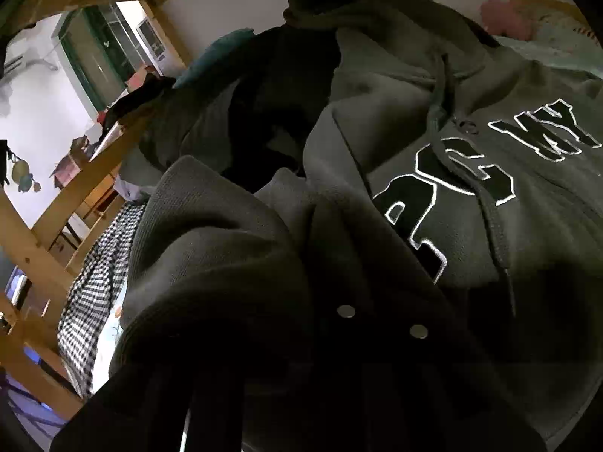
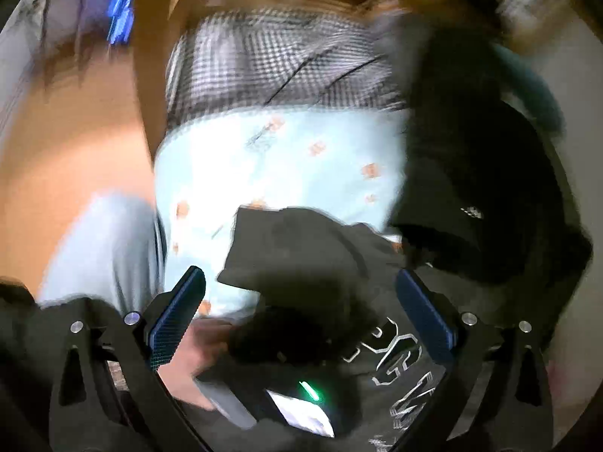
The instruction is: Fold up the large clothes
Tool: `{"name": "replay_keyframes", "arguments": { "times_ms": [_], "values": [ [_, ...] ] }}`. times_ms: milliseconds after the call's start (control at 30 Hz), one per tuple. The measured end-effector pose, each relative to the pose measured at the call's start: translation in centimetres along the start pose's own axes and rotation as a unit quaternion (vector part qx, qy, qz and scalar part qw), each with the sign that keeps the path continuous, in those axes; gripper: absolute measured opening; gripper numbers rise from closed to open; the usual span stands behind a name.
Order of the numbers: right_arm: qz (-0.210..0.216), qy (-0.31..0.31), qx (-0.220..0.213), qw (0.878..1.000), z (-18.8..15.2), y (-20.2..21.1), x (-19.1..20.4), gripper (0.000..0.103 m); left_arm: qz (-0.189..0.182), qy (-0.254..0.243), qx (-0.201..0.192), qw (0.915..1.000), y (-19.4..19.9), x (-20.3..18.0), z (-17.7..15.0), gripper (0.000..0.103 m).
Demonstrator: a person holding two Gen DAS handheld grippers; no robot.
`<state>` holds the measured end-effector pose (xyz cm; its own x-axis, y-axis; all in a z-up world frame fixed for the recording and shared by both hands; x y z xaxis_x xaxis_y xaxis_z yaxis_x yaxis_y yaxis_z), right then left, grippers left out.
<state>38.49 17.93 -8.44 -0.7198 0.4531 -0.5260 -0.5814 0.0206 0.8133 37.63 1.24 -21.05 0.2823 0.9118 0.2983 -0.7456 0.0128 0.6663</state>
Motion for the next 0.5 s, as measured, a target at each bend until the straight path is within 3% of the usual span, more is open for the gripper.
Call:
{"name": "replay_keyframes", "arguments": {
  "times_ms": [67, 167, 200, 233, 267, 300, 367, 433, 467, 500],
  "values": [
    [-0.028, 0.073, 0.049, 0.996, 1.3, -2.9, 3.7, 0.100, 0.010, -0.004, 0.000, 0.9999, 0.3, -0.5, -0.1, 0.008],
    [-0.082, 0.157, 0.118, 0.977, 1.6, -7.3, 7.3, 0.099, 0.010, -0.003, -0.001, 0.9999, 0.8, -0.8, 0.0, 0.008],
    [-0.097, 0.171, 0.143, 0.970, 1.3, -8.9, 7.5, 0.095, 0.009, -0.002, -0.002, 1.0000, 0.7, -1.2, 0.0, 0.008],
    [-0.108, 0.177, 0.161, 0.965, 0.9, -9.8, 7.5, 0.061, 0.007, -0.001, -0.002, 1.0000, 0.6, -1.1, 0.0, 0.008],
    [-0.113, 0.175, 0.179, 0.962, 0.8, -10.8, 7.0, 0.039, 0.004, 0.002, -0.003, 1.0000, 0.5, -1.0, 0.1, 0.008],
    [-0.110, 0.155, 0.178, 0.965, 1.0, -11.1, 6.1, 0.029, 0.001, 0.004, -0.004, 1.0000, 0.5, -1.0, 0.2, 0.008],
    [-0.093, 0.106, 0.161, 0.977, 1.8, -10.4, 4.0, 0.023, -0.003, 0.007, -0.008, 0.9999, 0.6, -0.7, 0.4, 0.008],
    [-0.043, 0.017, 0.121, 0.992, 2.9, -8.0, 0.9, 0.020, -0.004, 0.014, -0.013, 0.9998, 0.6, -0.2, 0.6, 0.009],
    [0.004, -0.049, 0.095, 0.994, 3.2, -6.2, -1.4, 0.018, -0.004, 0.025, -0.019, 0.9995, 0.7, 0.3, 0.6, 0.013],
    [0.056, -0.116, 0.069, 0.989, 3.1, -4.5, -4.0, 0.014, -0.008, 0.040, -0.029, 0.9987, 1.1, 0.7, 0.6, 0.016]
  ]
}}
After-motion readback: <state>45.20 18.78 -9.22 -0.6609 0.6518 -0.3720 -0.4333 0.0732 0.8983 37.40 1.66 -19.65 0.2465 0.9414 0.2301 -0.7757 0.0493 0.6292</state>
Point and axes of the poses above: each gripper's, at about its wrist camera, not at the fingertips, and y roughly against the way its jaws point, x to its left, z to its top, the point moved 6 cm from there along -y, roughly the way its jaws point, and after that the axes turned 15 degrees about -z, right-handed, at the moved point
